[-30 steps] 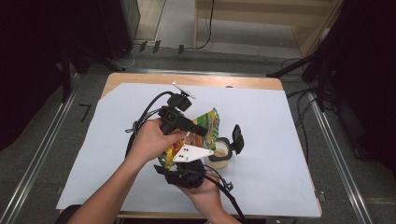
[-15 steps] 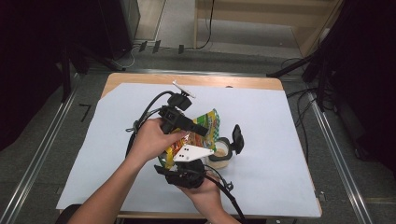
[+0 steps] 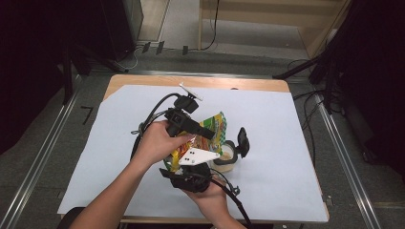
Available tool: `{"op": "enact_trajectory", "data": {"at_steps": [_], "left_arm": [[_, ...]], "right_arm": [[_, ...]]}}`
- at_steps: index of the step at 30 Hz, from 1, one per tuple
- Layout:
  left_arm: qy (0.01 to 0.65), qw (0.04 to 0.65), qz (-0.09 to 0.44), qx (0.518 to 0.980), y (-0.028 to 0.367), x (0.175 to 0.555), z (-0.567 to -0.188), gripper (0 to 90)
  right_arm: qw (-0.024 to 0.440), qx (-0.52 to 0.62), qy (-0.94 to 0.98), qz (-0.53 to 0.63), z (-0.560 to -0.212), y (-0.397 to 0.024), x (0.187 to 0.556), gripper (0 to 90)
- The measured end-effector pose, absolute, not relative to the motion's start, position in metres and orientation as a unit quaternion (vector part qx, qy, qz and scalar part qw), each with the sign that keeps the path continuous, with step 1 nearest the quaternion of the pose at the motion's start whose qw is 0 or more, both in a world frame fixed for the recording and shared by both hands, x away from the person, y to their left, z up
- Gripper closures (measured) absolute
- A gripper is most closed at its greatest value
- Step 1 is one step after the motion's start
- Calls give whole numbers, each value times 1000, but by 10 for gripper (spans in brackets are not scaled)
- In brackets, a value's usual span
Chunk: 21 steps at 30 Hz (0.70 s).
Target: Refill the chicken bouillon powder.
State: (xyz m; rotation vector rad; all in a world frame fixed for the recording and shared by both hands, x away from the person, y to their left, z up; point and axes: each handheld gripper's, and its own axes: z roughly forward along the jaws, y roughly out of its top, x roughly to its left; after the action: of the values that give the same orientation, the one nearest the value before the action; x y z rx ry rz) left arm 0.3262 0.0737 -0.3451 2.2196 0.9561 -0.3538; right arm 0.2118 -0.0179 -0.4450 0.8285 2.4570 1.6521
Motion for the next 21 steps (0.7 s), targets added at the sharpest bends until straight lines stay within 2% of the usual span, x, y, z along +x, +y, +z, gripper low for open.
{"op": "enact_trajectory", "data": {"at_steps": [21], "left_arm": [[371, 343, -138, 852, 75, 328, -347, 765]], "right_arm": [[38, 267, 801, 534, -445, -18, 212, 664]]}}
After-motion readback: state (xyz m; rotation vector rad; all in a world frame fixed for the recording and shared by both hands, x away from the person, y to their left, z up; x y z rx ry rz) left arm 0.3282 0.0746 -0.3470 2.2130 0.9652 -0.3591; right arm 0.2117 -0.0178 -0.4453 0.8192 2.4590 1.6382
